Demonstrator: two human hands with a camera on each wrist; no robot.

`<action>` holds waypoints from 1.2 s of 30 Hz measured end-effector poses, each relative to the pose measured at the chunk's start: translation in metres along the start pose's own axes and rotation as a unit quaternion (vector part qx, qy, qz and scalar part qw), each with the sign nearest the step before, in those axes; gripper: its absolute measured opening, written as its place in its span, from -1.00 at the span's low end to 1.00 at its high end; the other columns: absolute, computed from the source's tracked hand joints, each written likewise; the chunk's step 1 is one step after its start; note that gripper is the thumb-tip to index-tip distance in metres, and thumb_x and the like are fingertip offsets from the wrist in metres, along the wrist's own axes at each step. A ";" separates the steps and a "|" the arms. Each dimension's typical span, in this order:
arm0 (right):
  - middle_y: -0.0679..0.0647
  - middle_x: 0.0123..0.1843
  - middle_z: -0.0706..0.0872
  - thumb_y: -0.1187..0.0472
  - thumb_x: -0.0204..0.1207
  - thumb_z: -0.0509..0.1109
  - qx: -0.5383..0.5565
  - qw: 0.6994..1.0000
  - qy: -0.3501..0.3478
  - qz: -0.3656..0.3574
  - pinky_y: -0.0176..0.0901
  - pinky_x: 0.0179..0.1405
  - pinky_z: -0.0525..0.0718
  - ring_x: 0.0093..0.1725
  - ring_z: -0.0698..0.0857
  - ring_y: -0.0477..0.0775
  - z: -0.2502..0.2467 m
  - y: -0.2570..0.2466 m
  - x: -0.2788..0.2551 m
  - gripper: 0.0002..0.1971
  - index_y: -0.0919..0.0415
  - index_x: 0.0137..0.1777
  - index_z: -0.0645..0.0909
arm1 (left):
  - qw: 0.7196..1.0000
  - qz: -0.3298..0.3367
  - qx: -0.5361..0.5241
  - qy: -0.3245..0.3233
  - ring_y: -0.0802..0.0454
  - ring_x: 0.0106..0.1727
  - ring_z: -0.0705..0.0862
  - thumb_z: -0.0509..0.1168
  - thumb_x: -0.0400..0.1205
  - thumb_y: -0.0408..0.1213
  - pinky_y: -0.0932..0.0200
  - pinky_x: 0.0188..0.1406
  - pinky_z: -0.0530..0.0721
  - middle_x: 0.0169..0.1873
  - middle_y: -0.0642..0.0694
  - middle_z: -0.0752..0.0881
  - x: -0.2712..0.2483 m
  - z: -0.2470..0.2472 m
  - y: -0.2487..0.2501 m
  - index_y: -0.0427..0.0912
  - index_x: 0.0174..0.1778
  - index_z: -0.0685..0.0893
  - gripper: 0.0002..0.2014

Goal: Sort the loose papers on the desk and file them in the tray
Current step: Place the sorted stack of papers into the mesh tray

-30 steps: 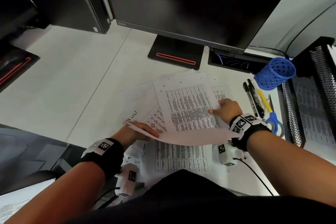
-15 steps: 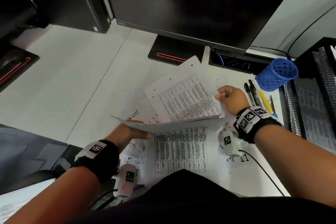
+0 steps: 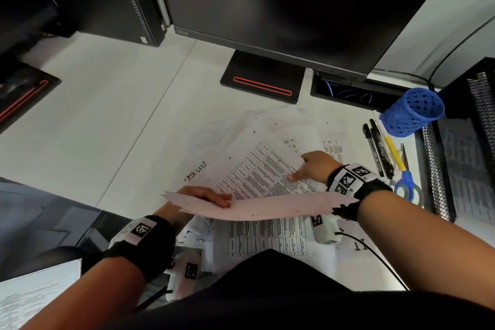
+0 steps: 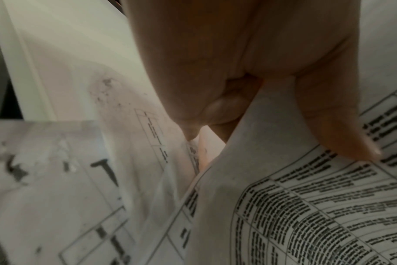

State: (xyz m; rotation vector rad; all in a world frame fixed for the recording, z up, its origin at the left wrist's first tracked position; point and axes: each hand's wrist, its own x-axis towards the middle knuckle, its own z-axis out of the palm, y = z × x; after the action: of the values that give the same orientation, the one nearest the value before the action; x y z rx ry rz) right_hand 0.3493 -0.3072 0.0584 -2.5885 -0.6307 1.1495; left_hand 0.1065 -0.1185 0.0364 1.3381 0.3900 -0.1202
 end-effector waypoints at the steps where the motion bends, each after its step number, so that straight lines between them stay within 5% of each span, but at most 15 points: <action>1: 0.10 0.18 0.72 -0.01 0.36 0.57 0.001 1.000 -0.021 0.015 -0.18 0.06 0.51 0.19 0.66 0.12 -0.001 0.001 0.001 -0.47 0.29 0.24 0.63 | 1.000 -0.004 0.002 -0.002 -0.16 0.25 0.70 0.63 0.21 0.08 -0.08 0.41 0.54 -0.10 -0.22 0.83 0.002 0.001 0.000 -0.09 -0.29 0.87 -0.66; 3: 0.10 0.21 0.71 -0.03 0.35 0.57 -0.001 0.998 -0.054 0.034 -0.16 0.11 0.52 0.18 0.65 0.11 -0.001 0.002 0.001 -0.45 0.28 0.26 0.62 | 0.999 -0.030 -0.003 0.014 -0.16 0.22 0.72 0.61 0.26 -0.01 0.06 0.29 0.63 -0.11 -0.20 0.84 0.007 0.000 0.001 -0.09 -0.35 0.86 -0.76; 6: 0.14 0.26 0.70 0.04 0.40 0.55 0.000 0.998 -0.047 0.047 -0.18 0.06 0.53 0.12 0.64 0.09 0.002 0.004 0.001 -0.48 0.28 0.30 0.59 | 0.998 -0.047 0.006 0.038 -0.12 0.21 0.73 0.48 0.37 -0.51 0.27 0.09 0.70 -0.07 -0.20 0.83 0.012 0.006 0.006 -0.13 -0.42 0.85 -0.82; 8: 0.23 0.36 0.62 0.03 0.46 0.50 -0.034 0.998 0.002 0.056 -0.12 0.11 0.54 0.25 0.62 0.17 -0.001 0.006 -0.003 -0.40 0.34 0.41 0.49 | 0.998 -0.048 -0.001 0.045 -0.05 0.18 0.75 0.60 0.20 -0.34 0.30 0.04 0.71 -0.07 -0.21 0.83 0.011 0.010 0.011 -0.14 -0.43 0.84 -0.91; 10: 0.31 0.37 0.60 0.07 0.48 0.48 -0.028 0.995 0.058 0.080 -0.09 0.06 0.62 0.30 0.61 0.25 -0.011 0.014 -0.004 -0.43 0.39 0.38 0.49 | 0.999 -0.032 0.006 0.033 0.02 0.17 0.75 0.69 0.06 -0.16 0.30 0.04 0.70 -0.11 -0.22 0.83 0.008 0.009 0.013 -0.15 -0.42 0.84 -0.73; 12: 0.32 0.18 0.68 0.12 0.47 0.49 -0.012 0.990 0.097 0.102 -0.18 -0.20 0.62 0.15 0.67 0.26 -0.022 0.026 -0.005 -0.60 0.41 0.17 0.59 | 0.999 -0.030 0.018 0.027 0.03 0.19 0.74 0.61 0.24 -0.39 0.25 0.18 0.67 -0.18 -0.16 0.84 0.007 0.011 0.014 -0.09 -0.42 0.84 -0.88; 14: 0.31 0.25 0.65 0.11 0.46 0.51 -0.014 0.984 0.112 0.138 -0.09 0.03 0.61 0.24 0.64 0.26 -0.029 0.038 -0.008 -0.52 0.42 0.26 0.56 | 0.999 -0.025 0.025 0.008 0.14 0.15 0.74 0.45 0.34 -0.53 0.28 0.25 0.61 -0.23 -0.04 0.84 0.007 0.009 0.012 -0.02 -0.44 0.85 -0.74; 16: 0.30 0.36 0.60 0.07 0.42 0.54 -0.001 0.981 0.112 0.160 -0.04 0.24 0.56 0.35 0.58 0.27 -0.031 0.047 -0.010 -0.39 0.42 0.35 0.49 | 0.999 -0.022 0.027 0.002 0.20 0.13 0.73 0.48 0.26 -0.37 0.25 0.27 0.58 -0.25 0.02 0.84 0.006 0.013 0.013 0.02 -0.44 0.85 -0.85; 19: 0.28 0.36 0.61 0.02 0.40 0.55 0.033 0.983 0.095 0.150 -0.10 0.24 0.54 0.36 0.58 0.26 -0.024 0.052 -0.009 -0.37 0.42 0.34 0.51 | 0.999 -0.028 0.036 0.015 0.25 0.12 0.72 0.46 0.22 -0.28 0.33 0.18 0.59 -0.26 0.15 0.83 0.009 0.016 0.009 0.09 -0.48 0.84 -0.87; 21: 0.27 0.29 0.66 -0.01 0.42 0.52 0.040 0.986 0.085 0.137 -0.13 0.15 0.56 0.30 0.62 0.25 -0.017 0.049 -0.007 -0.42 0.40 0.29 0.56 | 0.998 -0.044 0.043 0.018 0.13 0.23 0.69 0.45 0.26 -0.32 0.22 0.25 0.58 -0.23 0.13 0.84 0.013 0.017 0.008 0.08 -0.47 0.84 -0.84; 23: 0.26 0.27 0.69 -0.02 0.45 0.50 0.048 0.985 0.109 0.121 -0.12 0.14 0.58 0.26 0.64 0.25 -0.012 0.045 -0.005 -0.46 0.37 0.28 0.58 | 0.997 -0.057 0.055 0.018 -0.05 0.32 0.65 0.43 0.23 -0.32 -0.14 0.39 0.52 -0.16 0.03 0.84 0.015 0.015 0.010 0.01 -0.44 0.85 -0.85; 25: 0.29 0.32 0.65 -0.02 0.50 0.44 0.036 0.980 0.141 0.135 -0.03 0.25 0.60 0.30 0.62 0.27 -0.012 0.043 -0.005 -0.45 0.37 0.35 0.54 | 0.996 -0.062 0.060 0.033 -0.04 0.27 0.69 0.41 0.25 -0.35 -0.33 0.32 0.48 -0.10 -0.09 0.84 0.017 0.013 0.009 -0.04 -0.41 0.86 -0.85; 29: 0.25 0.13 0.73 0.02 0.54 0.38 0.019 0.971 0.189 0.147 -0.13 -0.02 0.59 0.08 0.67 0.23 -0.020 0.045 -0.008 -0.62 0.30 0.21 0.65 | 0.995 -0.068 0.042 0.057 0.00 0.20 0.73 0.50 0.24 -0.49 -0.01 0.04 0.62 -0.04 -0.21 0.83 0.019 0.015 0.015 -0.12 -0.38 0.86 -0.82; 32: 0.16 -0.23 0.70 0.07 0.55 0.38 0.077 0.962 0.232 0.121 -0.17 -0.20 0.49 -0.04 0.65 0.23 -0.024 0.053 -0.011 -0.76 0.26 -0.08 0.70 | 0.993 -0.075 0.052 0.070 -0.01 0.09 0.78 0.44 0.40 -0.62 0.19 -0.10 0.72 -0.09 -0.22 0.83 0.020 0.012 0.015 -0.16 -0.41 0.85 -0.75; 36: 0.37 0.01 0.74 0.16 0.57 0.38 0.165 0.934 0.305 0.087 0.04 -0.02 0.60 0.11 0.67 0.36 -0.032 0.057 -0.022 -0.70 0.46 0.05 0.67 | 0.988 -0.072 0.076 0.111 0.02 -0.10 0.75 0.45 0.41 -0.59 0.34 -0.26 0.62 -0.16 -0.17 0.83 0.021 0.008 0.018 -0.29 -0.23 0.81 -0.86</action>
State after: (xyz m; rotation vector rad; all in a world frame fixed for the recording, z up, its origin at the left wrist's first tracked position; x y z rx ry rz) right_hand 0.3760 -0.3687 0.0721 -2.5245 -0.0607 0.3811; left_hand 0.1334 -0.1189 0.0473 1.4787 0.6765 -0.1237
